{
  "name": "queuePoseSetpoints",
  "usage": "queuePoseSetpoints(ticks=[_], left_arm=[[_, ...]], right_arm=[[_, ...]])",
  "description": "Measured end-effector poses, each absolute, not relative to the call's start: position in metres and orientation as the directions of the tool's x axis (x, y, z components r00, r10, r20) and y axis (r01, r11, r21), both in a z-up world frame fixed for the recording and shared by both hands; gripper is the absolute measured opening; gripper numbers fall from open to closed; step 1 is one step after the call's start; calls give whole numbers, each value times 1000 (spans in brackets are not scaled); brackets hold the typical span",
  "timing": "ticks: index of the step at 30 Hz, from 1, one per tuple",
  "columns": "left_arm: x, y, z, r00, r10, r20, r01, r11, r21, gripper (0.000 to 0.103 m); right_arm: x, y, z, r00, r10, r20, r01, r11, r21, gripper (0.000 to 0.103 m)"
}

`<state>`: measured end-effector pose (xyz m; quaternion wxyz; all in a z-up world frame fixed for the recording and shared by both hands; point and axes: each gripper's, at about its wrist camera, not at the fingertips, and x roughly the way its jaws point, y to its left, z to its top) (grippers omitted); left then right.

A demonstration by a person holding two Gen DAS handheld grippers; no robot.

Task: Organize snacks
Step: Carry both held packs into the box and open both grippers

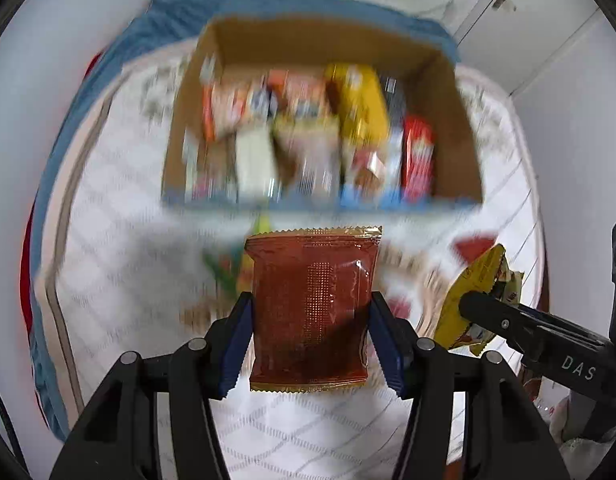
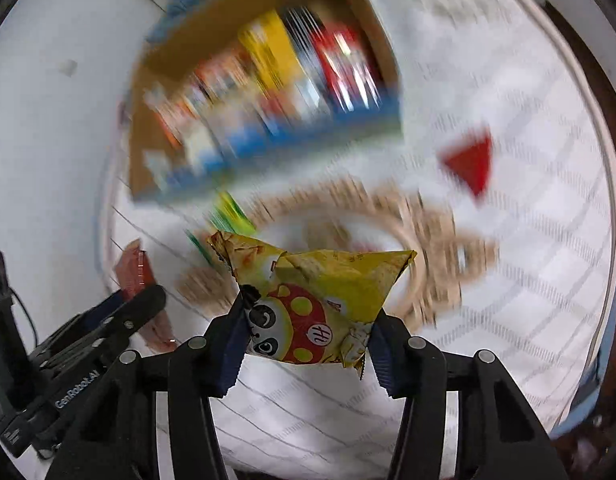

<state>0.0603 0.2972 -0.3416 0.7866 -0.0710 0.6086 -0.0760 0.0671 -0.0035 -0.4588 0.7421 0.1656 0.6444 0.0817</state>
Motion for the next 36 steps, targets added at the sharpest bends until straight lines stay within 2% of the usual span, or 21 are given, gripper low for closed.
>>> queuePoseSetpoints(ticks=[3,7,11,22,23,25,26,27,30,36], left_arm=[[112,301,-326,286,-201,-937,49,980,-195,54],[187,308,-327,303,-162,-939,50,987,-154,54],[258,312,-352,275,-133,-952,48,991,-125,54],[329,322,-399,217,-87,-972,38,996,-81,54],[335,326,-405,212,-89,-973,10,996,-89,54],[341,329,-410,199,-96,-975,-7,995,-99,59],[344,330,-413,200,-100,-975,-10,994,-104,65],[345,330,-413,206,-95,-974,-12,995,-100,71],[344,330,-411,223,-116,-968,-7,993,-121,83],[332,325,-404,242,-128,-962,6,991,-130,83]], right_arm=[[123,1,-429,212,318,-924,53,940,336,56],[198,10,-424,228,269,-936,38,958,285,56],[266,22,-443,205,191,-960,31,979,202,56],[353,31,-498,138,81,-987,37,996,87,57],[358,29,-504,125,69,-990,48,996,75,58],[362,29,-509,120,44,-992,50,998,50,72],[362,28,-510,131,41,-991,51,998,48,94],[362,28,-510,135,40,-990,49,998,47,100],[363,28,-516,126,41,-991,40,998,46,100],[356,26,-519,138,37,-990,42,998,43,100]])
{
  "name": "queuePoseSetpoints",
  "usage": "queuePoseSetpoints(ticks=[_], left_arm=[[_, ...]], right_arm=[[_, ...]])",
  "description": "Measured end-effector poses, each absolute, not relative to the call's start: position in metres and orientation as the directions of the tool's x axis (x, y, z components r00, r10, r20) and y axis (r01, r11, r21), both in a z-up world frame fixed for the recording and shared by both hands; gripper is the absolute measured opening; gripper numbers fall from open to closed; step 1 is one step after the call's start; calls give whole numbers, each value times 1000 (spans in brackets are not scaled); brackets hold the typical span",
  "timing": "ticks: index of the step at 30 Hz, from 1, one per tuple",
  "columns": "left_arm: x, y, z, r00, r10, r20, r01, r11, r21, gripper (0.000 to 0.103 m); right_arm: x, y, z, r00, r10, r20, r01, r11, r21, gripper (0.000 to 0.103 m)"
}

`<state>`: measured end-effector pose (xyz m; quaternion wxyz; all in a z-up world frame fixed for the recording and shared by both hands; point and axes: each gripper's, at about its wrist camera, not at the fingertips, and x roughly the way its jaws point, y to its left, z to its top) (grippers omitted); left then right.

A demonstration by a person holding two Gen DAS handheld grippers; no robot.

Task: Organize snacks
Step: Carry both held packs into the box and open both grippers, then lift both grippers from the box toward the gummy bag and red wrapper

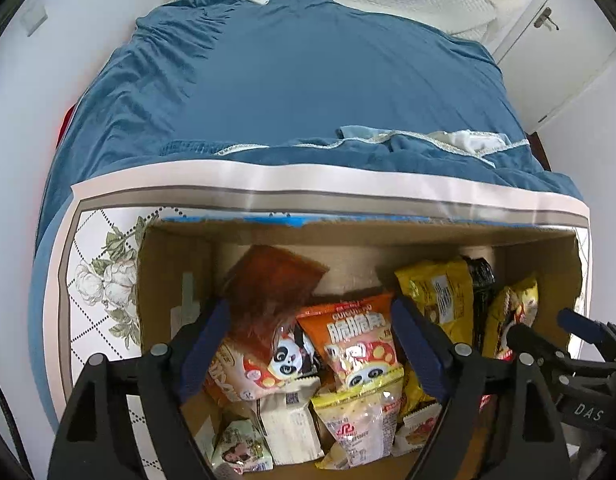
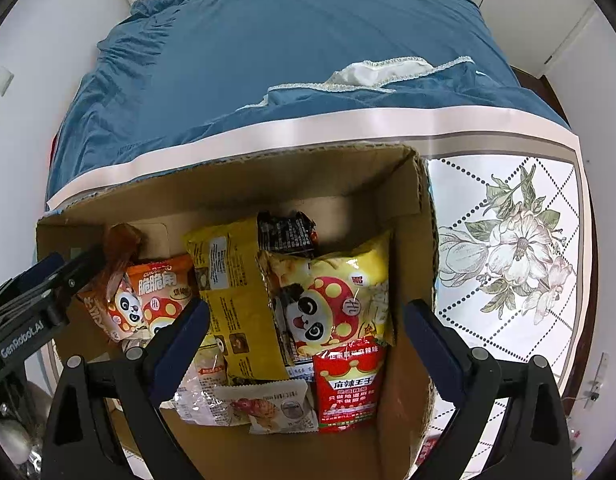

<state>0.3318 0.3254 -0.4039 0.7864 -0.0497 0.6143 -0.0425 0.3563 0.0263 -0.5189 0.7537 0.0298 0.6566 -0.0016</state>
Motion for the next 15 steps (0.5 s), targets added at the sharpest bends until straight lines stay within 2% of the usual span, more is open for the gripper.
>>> queuePoseSetpoints(ticks=[2,5,15], left_arm=[[325,326,-401,250,-137,-959,1,990,-141,84],[317,323,-397,252,-150,-956,11,988,-152,101],[265,314,-362,347,-86,-934,32,996,-79,101]], right_arm=[[350,29,-514,147,39,-988,34,998,45,100],[338,33,-505,186,38,-982,4,999,39,100],[289,31,-481,256,81,-963,-11,997,81,100]])
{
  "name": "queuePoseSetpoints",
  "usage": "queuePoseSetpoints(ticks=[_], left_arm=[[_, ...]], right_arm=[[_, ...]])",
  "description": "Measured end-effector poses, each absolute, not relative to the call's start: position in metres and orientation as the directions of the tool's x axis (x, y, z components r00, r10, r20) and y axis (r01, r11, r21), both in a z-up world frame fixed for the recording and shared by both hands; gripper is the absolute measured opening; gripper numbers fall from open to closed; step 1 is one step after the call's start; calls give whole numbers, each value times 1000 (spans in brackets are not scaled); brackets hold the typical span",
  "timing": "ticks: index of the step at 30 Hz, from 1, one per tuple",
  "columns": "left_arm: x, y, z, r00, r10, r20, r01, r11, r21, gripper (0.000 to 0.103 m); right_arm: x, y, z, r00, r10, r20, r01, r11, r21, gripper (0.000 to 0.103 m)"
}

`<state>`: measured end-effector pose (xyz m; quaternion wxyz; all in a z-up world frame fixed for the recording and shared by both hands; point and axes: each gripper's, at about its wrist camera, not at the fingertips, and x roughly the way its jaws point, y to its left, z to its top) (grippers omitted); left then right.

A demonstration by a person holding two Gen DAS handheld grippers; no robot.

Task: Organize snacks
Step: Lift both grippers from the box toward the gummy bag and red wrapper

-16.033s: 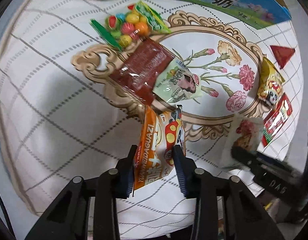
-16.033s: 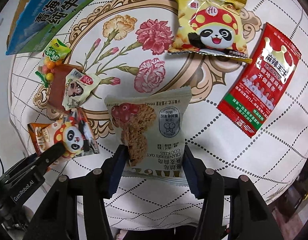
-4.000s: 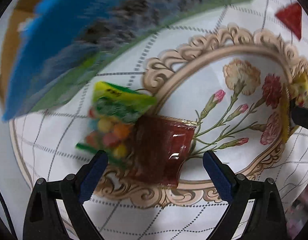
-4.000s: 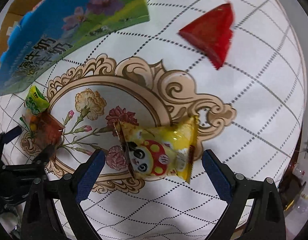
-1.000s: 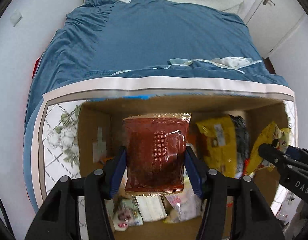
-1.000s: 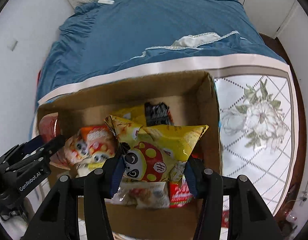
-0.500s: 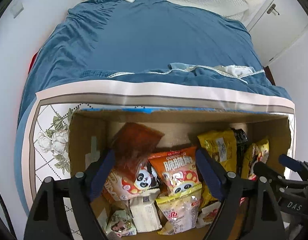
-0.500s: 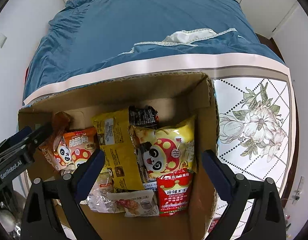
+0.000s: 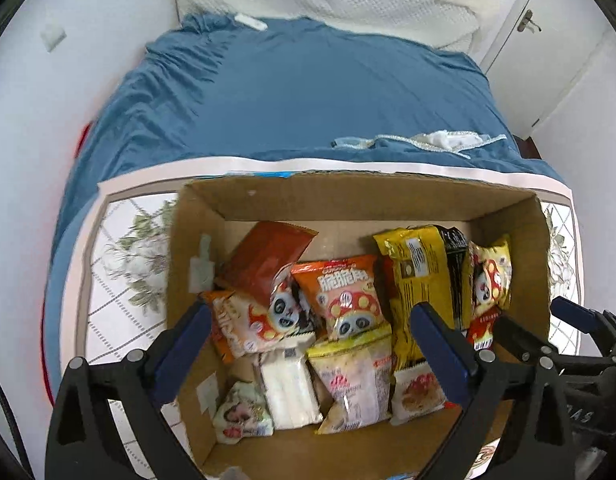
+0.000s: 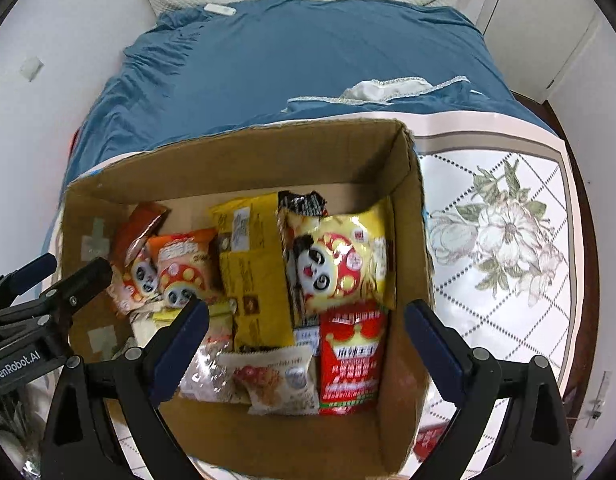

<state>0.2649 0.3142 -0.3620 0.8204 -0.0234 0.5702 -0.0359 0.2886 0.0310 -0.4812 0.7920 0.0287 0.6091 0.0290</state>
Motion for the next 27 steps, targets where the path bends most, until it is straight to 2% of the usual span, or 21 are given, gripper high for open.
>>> queuePoseSetpoints(ticks=[4,15,27], left_arm=[[235,318,-347,402,-53,-914,18,999,-50,101],[155,333,-310,487,-52,-872,-28,997,-75,102],[98,338,-256,560,-50,-827,-32,996,-82,102]], right_arm=[[262,33,-460,328,49,-943,-28,999,42,100],[191,52,-415,457,9,-889,-68,997,-25,100],[126,61,-361,527,42,-849,-72,997,4,100]])
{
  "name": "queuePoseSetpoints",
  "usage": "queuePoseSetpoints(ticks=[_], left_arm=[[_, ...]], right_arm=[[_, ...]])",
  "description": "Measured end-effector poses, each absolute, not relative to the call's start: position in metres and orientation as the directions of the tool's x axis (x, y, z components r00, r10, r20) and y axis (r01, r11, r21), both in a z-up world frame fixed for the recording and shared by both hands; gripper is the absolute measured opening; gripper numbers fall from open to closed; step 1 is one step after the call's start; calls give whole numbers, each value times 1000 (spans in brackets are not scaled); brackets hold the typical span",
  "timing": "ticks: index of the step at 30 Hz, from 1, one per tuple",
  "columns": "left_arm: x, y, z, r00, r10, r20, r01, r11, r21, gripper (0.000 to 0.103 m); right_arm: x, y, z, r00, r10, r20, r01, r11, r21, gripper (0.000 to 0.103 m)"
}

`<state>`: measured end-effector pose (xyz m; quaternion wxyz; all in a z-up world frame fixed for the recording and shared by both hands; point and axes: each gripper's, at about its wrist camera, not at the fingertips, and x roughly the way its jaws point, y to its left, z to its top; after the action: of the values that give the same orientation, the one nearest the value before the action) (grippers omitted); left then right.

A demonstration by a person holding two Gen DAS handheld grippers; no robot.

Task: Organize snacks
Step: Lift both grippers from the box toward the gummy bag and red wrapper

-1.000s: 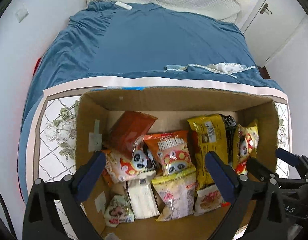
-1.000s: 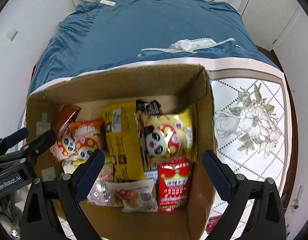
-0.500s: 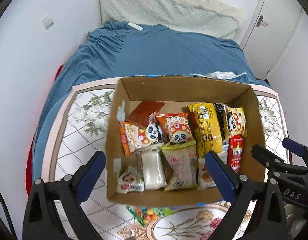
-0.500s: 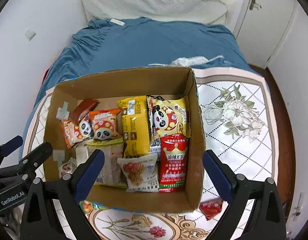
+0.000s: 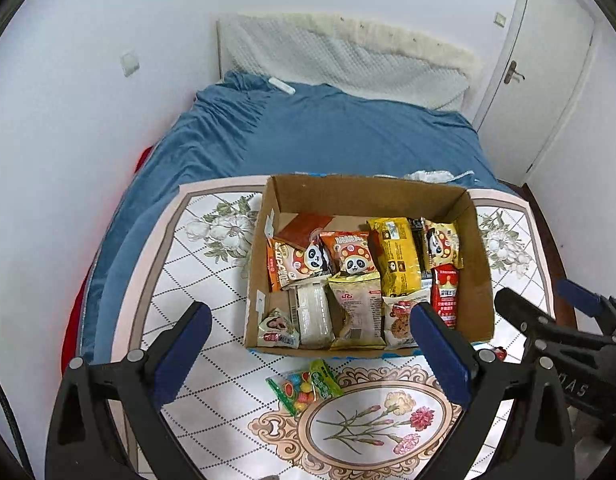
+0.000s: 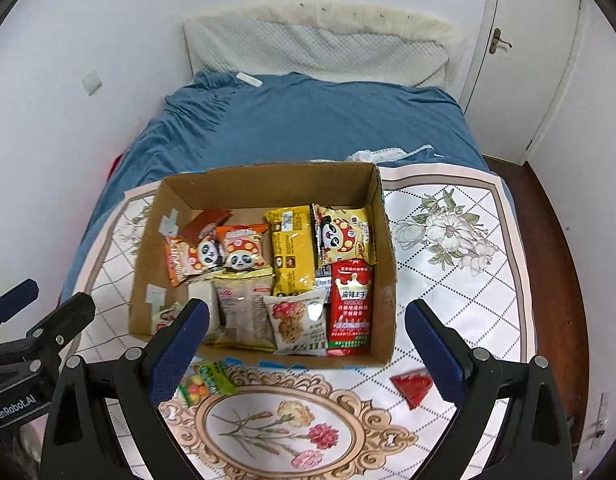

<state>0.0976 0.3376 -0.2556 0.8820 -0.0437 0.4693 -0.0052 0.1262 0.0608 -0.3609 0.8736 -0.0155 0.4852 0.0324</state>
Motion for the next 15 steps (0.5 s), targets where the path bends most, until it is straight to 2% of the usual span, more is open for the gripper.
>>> queuePoseSetpoints(ticks=[6,10,15], left_arm=[[65,341,-248,556,-45,-830,-49,995,-87,102],[44,346,-273,491,-17,-871,-72,996,-60,102],[23,357,-334,356,13,-935,-109,994,-27,102]], right_arm=[[87,50,-355,504,71,-861,-47,997,55,100],[63,20,-384,438,68,-896,24,996,88,100],[52,-37,-441,330,7,-944,169,983,66,100]])
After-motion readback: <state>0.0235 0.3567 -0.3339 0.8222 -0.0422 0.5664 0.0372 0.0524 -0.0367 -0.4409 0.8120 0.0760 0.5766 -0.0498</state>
